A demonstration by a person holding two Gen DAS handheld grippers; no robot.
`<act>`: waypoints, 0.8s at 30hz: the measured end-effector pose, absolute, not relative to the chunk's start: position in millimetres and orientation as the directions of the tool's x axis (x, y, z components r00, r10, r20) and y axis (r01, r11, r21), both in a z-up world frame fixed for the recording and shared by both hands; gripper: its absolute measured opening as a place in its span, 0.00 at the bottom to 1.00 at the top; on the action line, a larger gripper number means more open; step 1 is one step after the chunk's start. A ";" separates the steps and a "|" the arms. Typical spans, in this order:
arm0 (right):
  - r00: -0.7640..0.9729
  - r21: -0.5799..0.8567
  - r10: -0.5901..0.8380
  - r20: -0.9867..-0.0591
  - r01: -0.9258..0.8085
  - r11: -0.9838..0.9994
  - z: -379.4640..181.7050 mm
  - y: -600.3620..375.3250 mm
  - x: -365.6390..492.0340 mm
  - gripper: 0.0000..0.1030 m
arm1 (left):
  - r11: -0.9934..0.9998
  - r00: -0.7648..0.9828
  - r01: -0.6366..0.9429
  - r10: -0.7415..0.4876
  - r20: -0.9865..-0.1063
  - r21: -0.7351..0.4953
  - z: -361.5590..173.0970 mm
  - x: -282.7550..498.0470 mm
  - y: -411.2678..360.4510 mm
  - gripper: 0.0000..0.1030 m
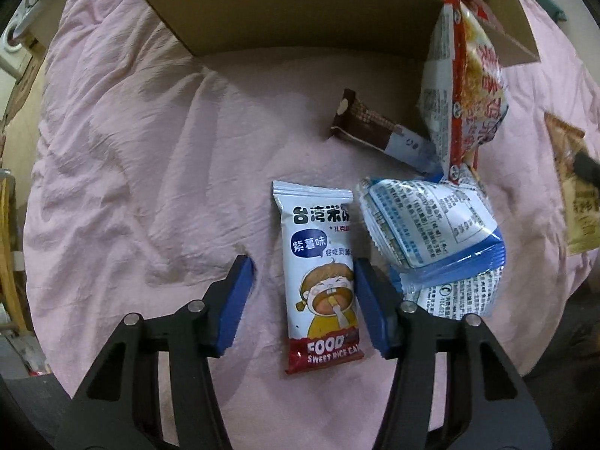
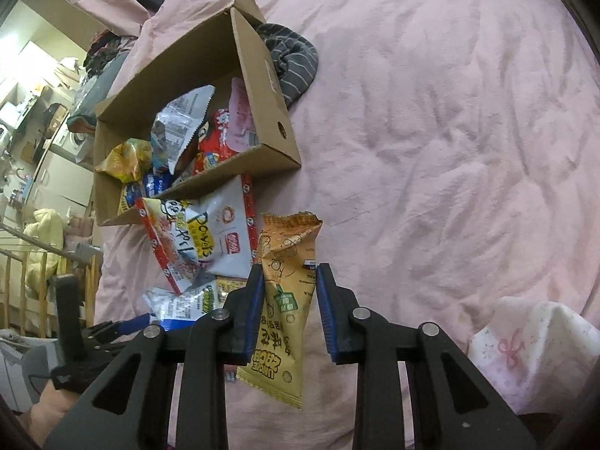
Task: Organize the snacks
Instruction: 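Grasp the orange-yellow snack bag with the right tool while the left grasps the rice cake bar, then carry the orange-yellow bag and rice cake bar into the box and open both tools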
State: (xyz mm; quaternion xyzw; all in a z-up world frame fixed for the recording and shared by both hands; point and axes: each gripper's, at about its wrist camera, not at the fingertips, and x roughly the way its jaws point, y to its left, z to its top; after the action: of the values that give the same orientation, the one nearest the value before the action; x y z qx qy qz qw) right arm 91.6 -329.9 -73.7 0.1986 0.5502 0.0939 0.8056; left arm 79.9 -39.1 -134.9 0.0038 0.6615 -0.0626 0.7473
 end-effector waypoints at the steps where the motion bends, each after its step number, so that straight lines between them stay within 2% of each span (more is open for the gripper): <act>1: 0.380 0.426 0.373 -0.847 0.064 0.902 -72.5 -327.6 92.8 0.28 | 0.992 0.117 0.106 -0.079 -0.990 -0.067 -136.0 80.3 -40.6 0.42; 3: 0.393 0.434 0.381 -0.837 0.053 0.899 -68.4 -325.7 93.7 0.28 | 0.993 0.122 0.108 -0.060 -0.991 -0.047 -134.9 81.4 -42.5 0.27; 18: 0.426 0.462 0.406 -0.808 0.032 0.886 -56.9 -319.5 95.3 0.28 | 0.998 0.243 -0.003 -0.066 -0.968 -0.069 -94.4 82.3 3.4 0.27; 24: 0.528 0.521 0.442 -0.725 0.000 0.854 -31.4 -327.9 91.1 0.28 | 0.995 0.399 -0.064 -0.043 -0.916 -0.075 -45.7 77.8 28.3 0.27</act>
State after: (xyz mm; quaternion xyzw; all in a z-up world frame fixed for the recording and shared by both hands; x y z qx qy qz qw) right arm 91.1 -327.9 -31.4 0.2364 0.4675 0.1315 0.8416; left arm 77.8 28.3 -45.7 -0.0492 0.5480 0.0063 0.8350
